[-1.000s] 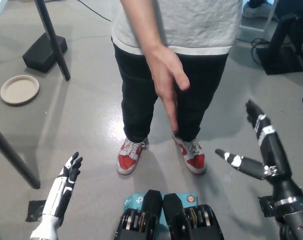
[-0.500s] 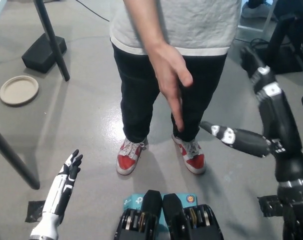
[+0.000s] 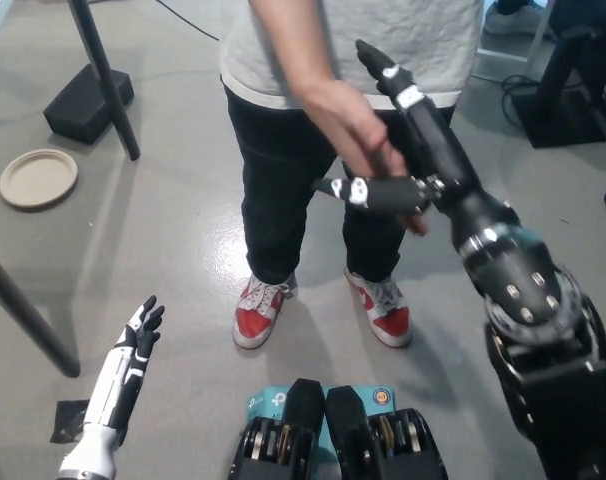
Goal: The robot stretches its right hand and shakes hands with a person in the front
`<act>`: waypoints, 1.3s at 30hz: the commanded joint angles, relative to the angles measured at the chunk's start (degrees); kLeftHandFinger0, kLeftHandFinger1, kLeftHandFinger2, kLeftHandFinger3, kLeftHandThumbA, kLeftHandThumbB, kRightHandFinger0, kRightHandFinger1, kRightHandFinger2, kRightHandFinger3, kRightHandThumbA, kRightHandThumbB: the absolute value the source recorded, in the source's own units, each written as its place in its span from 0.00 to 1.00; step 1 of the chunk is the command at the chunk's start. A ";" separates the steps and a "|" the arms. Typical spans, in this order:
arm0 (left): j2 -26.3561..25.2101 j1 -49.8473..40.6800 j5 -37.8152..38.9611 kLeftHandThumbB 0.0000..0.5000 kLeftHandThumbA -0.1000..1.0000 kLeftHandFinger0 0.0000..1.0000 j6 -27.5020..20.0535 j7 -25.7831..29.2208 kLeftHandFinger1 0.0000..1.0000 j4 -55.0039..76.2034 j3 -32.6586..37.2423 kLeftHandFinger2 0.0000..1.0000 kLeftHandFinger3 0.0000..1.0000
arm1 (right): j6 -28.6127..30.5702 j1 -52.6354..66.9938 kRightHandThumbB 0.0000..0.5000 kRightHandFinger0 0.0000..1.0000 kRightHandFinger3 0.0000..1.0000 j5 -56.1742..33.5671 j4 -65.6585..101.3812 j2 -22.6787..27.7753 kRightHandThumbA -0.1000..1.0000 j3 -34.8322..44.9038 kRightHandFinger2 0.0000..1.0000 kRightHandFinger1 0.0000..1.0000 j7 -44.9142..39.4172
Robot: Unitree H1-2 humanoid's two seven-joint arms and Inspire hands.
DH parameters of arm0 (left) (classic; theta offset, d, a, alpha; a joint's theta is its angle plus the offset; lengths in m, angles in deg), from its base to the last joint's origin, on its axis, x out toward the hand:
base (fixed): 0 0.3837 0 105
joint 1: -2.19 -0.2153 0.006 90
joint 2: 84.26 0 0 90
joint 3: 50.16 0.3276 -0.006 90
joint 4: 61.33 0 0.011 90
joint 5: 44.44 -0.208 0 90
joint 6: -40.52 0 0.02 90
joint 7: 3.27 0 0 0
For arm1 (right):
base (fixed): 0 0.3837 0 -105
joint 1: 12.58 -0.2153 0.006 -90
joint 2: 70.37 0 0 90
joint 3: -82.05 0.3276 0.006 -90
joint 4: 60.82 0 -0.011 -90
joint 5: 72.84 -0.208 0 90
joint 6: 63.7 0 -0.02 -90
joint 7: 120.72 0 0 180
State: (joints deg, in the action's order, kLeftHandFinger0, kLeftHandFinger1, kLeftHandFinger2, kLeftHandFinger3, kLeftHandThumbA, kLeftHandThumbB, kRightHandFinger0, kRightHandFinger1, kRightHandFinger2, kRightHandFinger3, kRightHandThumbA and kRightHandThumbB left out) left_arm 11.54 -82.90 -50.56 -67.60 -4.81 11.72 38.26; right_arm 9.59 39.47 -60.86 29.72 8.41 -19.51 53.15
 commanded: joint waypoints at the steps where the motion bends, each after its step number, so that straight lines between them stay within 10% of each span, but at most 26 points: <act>1: -0.08 1.55 0.39 0.14 1.00 1.00 -2.06 1.23 1.00 0.96 -0.62 1.00 1.00 | -0.61 -6.90 0.70 1.00 1.00 1.06 -9.67 -1.47 1.00 1.36 1.00 1.00 2.27; 11: -0.63 1.34 0.23 0.20 1.00 1.00 -1.50 0.79 1.00 1.82 -0.58 1.00 1.00 | 4.01 -13.55 0.70 1.00 1.00 0.18 -24.88 -2.77 1.00 2.87 1.00 1.00 4.46; 15: -0.57 1.52 0.18 0.19 1.00 1.00 -1.03 0.74 1.00 1.95 -0.51 1.00 1.00 | 5.14 -14.66 0.73 1.00 1.00 1.56 -26.35 -3.64 0.63 3.17 1.00 1.00 7.04; 17: -0.85 1.79 -0.05 0.19 1.00 1.00 -1.04 0.59 1.00 1.98 -0.40 1.00 1.00 | 6.35 -14.66 0.60 1.00 1.00 3.17 -25.74 -4.43 0.26 3.28 1.00 1.00 9.93; 21: -0.90 1.78 -0.06 0.18 1.00 1.00 -1.08 0.56 1.00 2.03 -0.37 1.00 1.00 | 7.30 -13.53 0.45 1.00 1.00 5.39 -23.23 -4.78 0.06 2.62 1.00 1.00 11.92; 30: -1.14 1.47 -0.22 0.15 1.00 1.00 -1.66 0.50 1.00 1.24 -0.23 1.00 1.00 | 6.62 -10.19 0.34 1.00 1.00 6.58 -14.42 -5.04 0.02 2.15 1.00 1.00 11.17; 35: -1.26 0.70 -0.47 0.15 1.00 1.00 -1.55 0.58 1.00 1.69 -0.23 1.00 1.00 | 3.84 -7.25 0.43 1.00 1.00 8.45 -0.06 -4.94 0.22 -0.16 1.00 1.00 8.26; 39: -0.85 0.04 0.19 0.13 1.00 1.00 -1.48 0.43 1.00 2.13 -0.27 1.00 1.00 | -2.68 -5.83 0.44 1.00 1.00 9.16 17.47 -5.80 0.19 -2.35 1.00 1.00 4.29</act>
State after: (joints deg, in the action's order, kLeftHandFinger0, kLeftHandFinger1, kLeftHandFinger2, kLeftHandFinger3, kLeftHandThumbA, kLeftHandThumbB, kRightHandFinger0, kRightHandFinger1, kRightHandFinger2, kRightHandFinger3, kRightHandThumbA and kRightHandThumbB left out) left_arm 11.39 -82.51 -50.56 -67.56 -4.85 12.07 38.35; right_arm 12.99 33.57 -54.71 29.55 3.28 -19.51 61.45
